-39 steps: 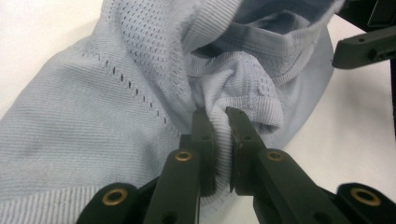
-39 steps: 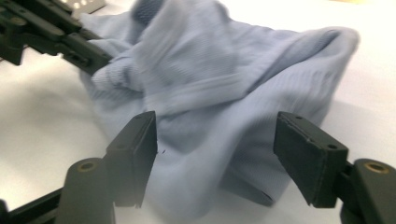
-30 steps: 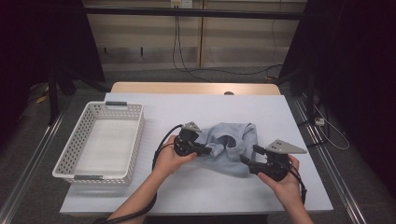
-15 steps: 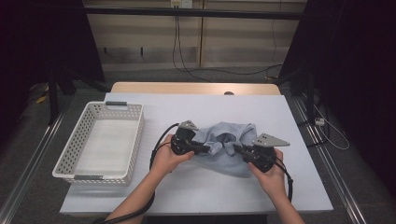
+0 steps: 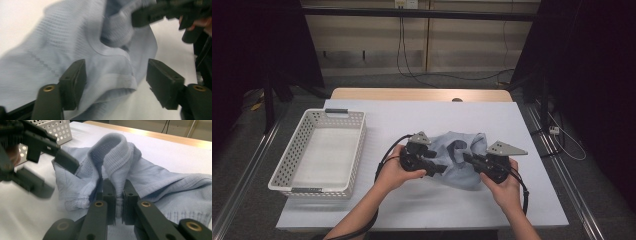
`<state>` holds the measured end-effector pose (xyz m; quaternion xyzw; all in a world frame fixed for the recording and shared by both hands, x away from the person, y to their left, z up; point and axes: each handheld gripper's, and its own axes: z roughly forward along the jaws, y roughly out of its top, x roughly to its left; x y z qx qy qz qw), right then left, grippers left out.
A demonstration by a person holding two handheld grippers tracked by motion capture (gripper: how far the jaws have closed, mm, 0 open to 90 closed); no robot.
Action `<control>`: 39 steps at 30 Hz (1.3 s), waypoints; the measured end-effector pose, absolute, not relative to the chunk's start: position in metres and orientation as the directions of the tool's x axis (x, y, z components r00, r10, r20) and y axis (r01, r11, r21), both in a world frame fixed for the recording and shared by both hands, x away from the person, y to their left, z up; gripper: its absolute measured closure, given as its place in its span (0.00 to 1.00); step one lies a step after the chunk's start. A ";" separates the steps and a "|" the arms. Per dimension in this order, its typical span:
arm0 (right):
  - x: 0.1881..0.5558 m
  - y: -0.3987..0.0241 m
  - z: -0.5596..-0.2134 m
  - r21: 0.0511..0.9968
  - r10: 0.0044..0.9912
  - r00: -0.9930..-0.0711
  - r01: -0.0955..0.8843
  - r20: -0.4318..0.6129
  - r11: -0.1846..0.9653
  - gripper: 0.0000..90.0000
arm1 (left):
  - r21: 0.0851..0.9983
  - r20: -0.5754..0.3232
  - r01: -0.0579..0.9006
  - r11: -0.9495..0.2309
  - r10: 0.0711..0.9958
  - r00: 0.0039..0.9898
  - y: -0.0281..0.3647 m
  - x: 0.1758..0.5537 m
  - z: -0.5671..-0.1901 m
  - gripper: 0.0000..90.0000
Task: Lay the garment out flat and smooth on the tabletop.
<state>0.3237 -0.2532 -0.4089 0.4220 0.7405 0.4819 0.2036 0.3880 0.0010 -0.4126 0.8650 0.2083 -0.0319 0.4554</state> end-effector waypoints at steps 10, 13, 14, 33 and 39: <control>0.327 -0.256 -0.410 0.878 0.825 -0.553 0.447 0.120 0.172 0.94 | 0.712 -0.101 0.301 -0.634 0.332 0.938 -0.014 0.384 -0.438 0.61; 0.327 -0.258 -0.411 0.876 0.829 -0.545 0.453 0.125 0.165 0.94 | 0.716 -0.138 0.341 -0.610 0.355 0.925 -0.010 0.386 -0.434 0.87; 0.327 -0.259 -0.412 0.876 0.831 -0.542 0.454 0.127 0.162 0.94 | 0.714 -0.150 0.354 -0.604 0.362 0.920 -0.007 0.387 -0.431 0.90; 0.335 -0.278 -0.383 0.885 0.834 -0.541 0.434 0.107 0.168 0.94 | 0.819 -0.304 0.454 -0.351 0.407 0.861 0.052 0.420 -0.360 0.95; 0.342 -0.280 -0.372 0.886 0.829 -0.548 0.433 0.110 0.168 0.94 | 0.814 -0.313 0.468 -0.344 0.418 0.852 0.058 0.429 -0.350 0.95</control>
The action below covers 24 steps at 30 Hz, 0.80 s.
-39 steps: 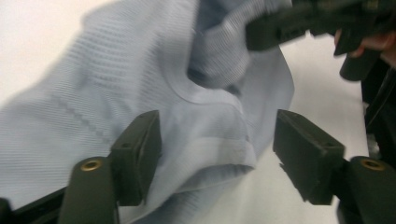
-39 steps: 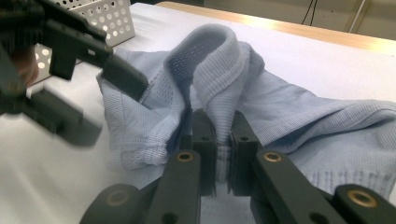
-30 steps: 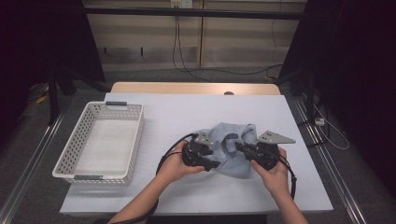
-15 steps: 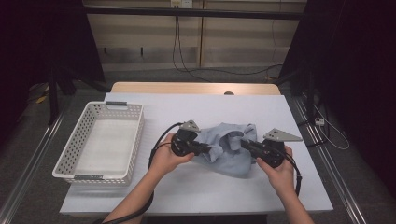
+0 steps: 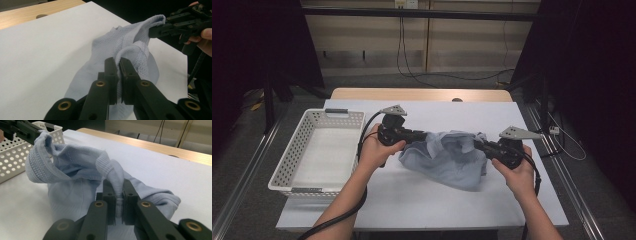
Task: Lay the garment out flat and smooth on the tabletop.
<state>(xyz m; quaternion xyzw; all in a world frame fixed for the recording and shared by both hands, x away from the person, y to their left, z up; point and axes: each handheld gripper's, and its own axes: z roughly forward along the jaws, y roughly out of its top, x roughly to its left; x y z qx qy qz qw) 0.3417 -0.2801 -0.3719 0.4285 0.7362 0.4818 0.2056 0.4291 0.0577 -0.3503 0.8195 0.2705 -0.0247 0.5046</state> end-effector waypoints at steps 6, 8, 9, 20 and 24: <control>0.345 -0.277 -0.369 0.880 0.819 -0.566 0.434 0.098 0.194 0.94 | 0.803 -0.332 0.489 -0.340 0.425 0.842 0.059 0.434 -0.352 0.95; 0.346 -0.277 -0.369 0.878 0.817 -0.569 0.435 0.098 0.198 0.94 | 0.802 -0.332 0.490 -0.342 0.428 0.841 0.059 0.434 -0.353 0.95; 0.346 -0.277 -0.369 0.877 0.817 -0.568 0.438 0.099 0.198 0.94 | 0.801 -0.332 0.491 -0.342 0.428 0.841 0.060 0.434 -0.352 0.95; 0.347 -0.279 -0.365 0.871 0.814 -0.574 0.443 0.093 0.213 0.94 | 0.797 -0.334 0.493 -0.348 0.425 0.841 0.058 0.435 -0.349 0.95; 0.349 -0.280 -0.362 0.868 0.813 -0.575 0.446 0.090 0.219 0.94 | 0.795 -0.330 0.491 -0.356 0.426 0.843 0.057 0.438 -0.345 0.95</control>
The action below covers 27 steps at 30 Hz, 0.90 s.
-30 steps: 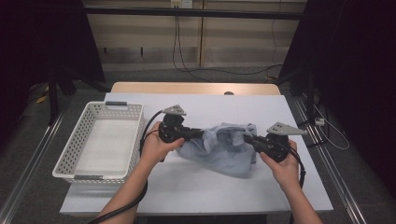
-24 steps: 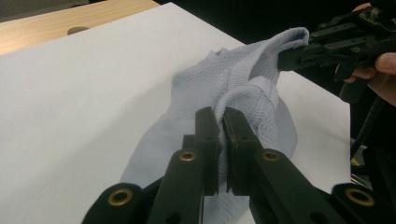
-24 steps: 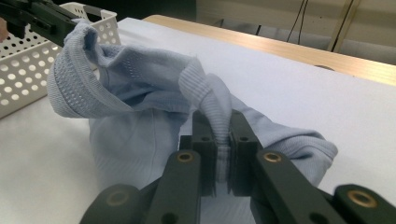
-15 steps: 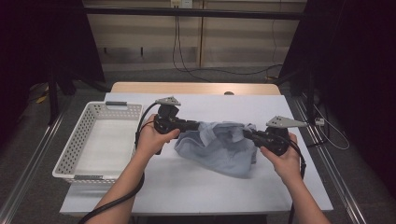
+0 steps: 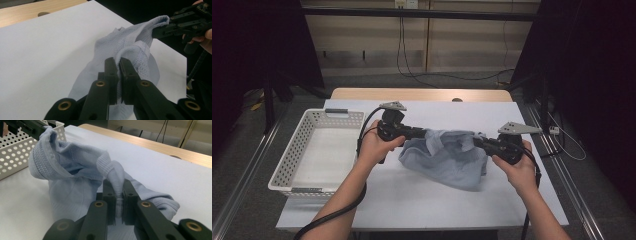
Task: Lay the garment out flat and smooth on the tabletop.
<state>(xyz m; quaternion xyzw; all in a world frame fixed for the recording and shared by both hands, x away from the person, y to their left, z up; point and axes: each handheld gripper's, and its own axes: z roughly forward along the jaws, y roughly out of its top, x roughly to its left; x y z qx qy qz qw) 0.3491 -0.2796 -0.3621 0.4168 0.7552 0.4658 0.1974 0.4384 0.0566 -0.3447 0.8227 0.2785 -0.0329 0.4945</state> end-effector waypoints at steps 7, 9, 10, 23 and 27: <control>0.359 -0.279 -0.357 0.866 0.806 -0.583 0.451 0.101 0.217 0.94 | 0.792 -0.331 0.495 -0.357 0.430 0.840 0.055 0.446 -0.339 0.95; 0.362 -0.279 -0.355 0.865 0.805 -0.584 0.453 0.106 0.214 0.94 | 0.792 -0.332 0.498 -0.353 0.436 0.836 0.056 0.448 -0.339 0.95; 0.364 -0.279 -0.354 0.863 0.805 -0.584 0.457 0.109 0.215 0.94 | 0.790 -0.333 0.500 -0.355 0.436 0.836 0.056 0.449 -0.338 0.95; 0.377 -0.280 -0.354 0.861 0.803 -0.587 0.458 0.105 0.222 0.94 | 0.786 -0.322 0.501 -0.362 0.452 0.832 0.056 0.456 -0.335 0.95; 0.377 -0.281 -0.354 0.861 0.802 -0.587 0.460 0.110 0.218 0.94 | 0.788 -0.322 0.500 -0.359 0.453 0.832 0.055 0.456 -0.334 0.95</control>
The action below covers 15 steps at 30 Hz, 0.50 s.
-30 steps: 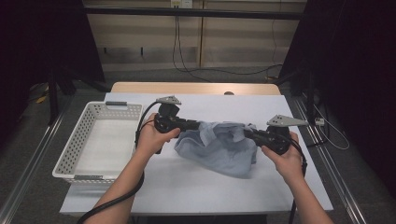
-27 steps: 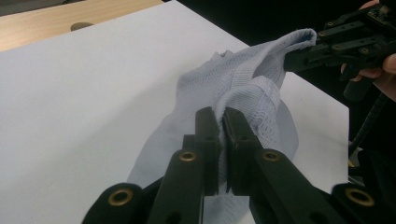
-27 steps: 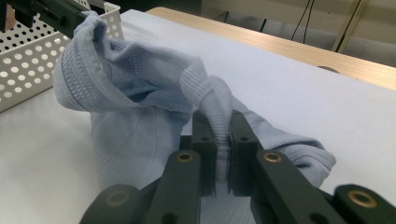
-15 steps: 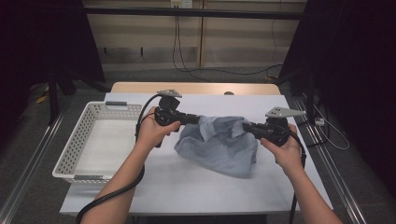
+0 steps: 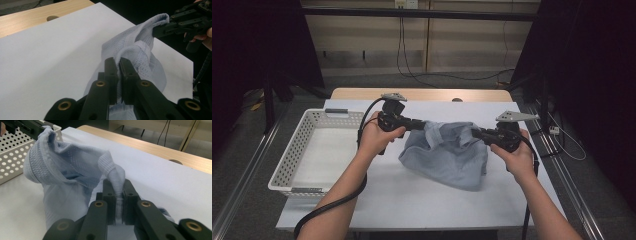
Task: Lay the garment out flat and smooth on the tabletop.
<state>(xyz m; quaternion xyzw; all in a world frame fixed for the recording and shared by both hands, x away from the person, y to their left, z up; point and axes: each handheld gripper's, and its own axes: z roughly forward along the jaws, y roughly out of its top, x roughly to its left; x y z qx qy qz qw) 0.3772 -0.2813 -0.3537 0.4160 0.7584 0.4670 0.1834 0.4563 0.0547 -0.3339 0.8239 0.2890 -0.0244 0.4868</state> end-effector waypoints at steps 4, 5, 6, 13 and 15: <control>0.377 -0.282 -0.353 0.863 0.802 -0.587 0.457 0.109 0.217 0.94 | 0.789 -0.320 0.500 -0.358 0.455 0.831 0.054 0.457 -0.333 0.95; 0.377 -0.283 -0.353 0.863 0.802 -0.587 0.457 0.109 0.217 0.94 | 0.789 -0.319 0.499 -0.358 0.456 0.831 0.054 0.456 -0.333 0.95; 0.377 -0.283 -0.353 0.863 0.802 -0.588 0.457 0.110 0.217 0.94 | 0.789 -0.320 0.500 -0.357 0.455 0.831 0.054 0.456 -0.333 0.95; 0.378 -0.284 -0.353 0.864 0.802 -0.585 0.459 0.119 0.207 0.94 | 0.787 -0.317 0.499 -0.363 0.455 0.832 0.054 0.457 -0.332 0.95; 0.378 -0.283 -0.353 0.863 0.802 -0.586 0.460 0.117 0.210 0.94 | 0.788 -0.318 0.499 -0.360 0.457 0.831 0.055 0.458 -0.331 0.95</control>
